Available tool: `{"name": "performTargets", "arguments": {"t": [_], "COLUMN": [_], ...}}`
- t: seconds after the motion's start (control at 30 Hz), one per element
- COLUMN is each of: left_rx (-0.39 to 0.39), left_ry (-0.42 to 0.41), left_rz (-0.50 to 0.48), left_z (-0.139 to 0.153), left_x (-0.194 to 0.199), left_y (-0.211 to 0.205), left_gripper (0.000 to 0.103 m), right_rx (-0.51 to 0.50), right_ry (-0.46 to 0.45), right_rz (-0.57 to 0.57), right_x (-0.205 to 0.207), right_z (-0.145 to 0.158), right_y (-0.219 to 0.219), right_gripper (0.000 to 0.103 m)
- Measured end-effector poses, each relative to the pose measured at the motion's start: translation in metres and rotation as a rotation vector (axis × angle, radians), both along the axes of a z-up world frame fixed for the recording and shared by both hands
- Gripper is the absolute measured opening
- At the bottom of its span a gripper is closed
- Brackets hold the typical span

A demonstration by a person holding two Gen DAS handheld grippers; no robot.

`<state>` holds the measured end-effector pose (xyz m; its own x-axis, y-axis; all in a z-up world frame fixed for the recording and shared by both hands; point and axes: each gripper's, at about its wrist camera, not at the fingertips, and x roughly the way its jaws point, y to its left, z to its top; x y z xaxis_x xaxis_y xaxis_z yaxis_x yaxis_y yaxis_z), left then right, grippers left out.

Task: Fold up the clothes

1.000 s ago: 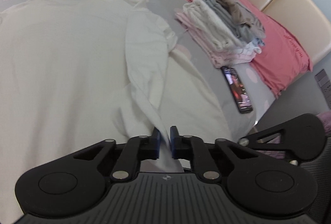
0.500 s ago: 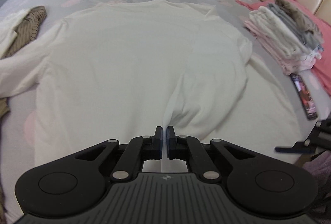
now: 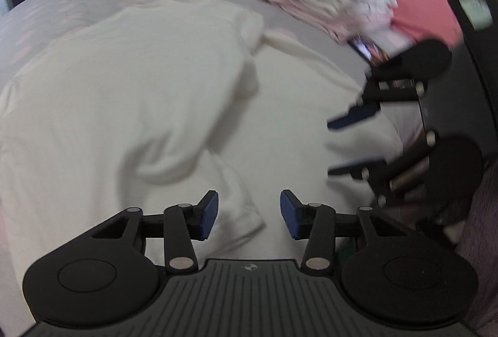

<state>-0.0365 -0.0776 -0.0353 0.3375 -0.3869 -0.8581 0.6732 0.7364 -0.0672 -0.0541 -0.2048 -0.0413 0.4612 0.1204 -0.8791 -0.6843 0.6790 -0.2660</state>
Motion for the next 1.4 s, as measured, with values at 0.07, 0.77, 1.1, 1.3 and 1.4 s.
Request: {"name": "performTargets", "arguments": {"t": [0.07, 0.77, 1.1, 1.3, 1.4], "left_rx": [0.035, -0.449, -0.448, -0.46, -0.452], "left_ry": [0.027, -0.223, -0.312, -0.345, -0.369], "left_rz": [-0.004, 0.354, 0.323, 0.31, 0.291], "left_z": [-0.013, 0.166, 0.213, 0.232, 0.244], "left_x": [0.003, 0.07, 0.095, 0.104, 0.109], "left_y": [-0.006, 0.119, 0.106, 0.101, 0.094], "left_gripper": [0.037, 0.005, 0.005, 0.005, 0.005], "right_rx": [0.012, 0.146, 0.229, 0.266, 0.327], "right_ry": [-0.001, -0.161, -0.174, -0.166, -0.127], "right_rz": [-0.04, -0.282, -0.29, -0.35, -0.367], "right_x": [0.007, 0.136, 0.173, 0.206, 0.219], "right_z": [0.0, 0.005, -0.005, -0.011, -0.007], "right_y": [-0.01, -0.105, -0.097, -0.106, -0.115], "right_gripper": [0.044, 0.039, 0.041, 0.04, 0.033]}}
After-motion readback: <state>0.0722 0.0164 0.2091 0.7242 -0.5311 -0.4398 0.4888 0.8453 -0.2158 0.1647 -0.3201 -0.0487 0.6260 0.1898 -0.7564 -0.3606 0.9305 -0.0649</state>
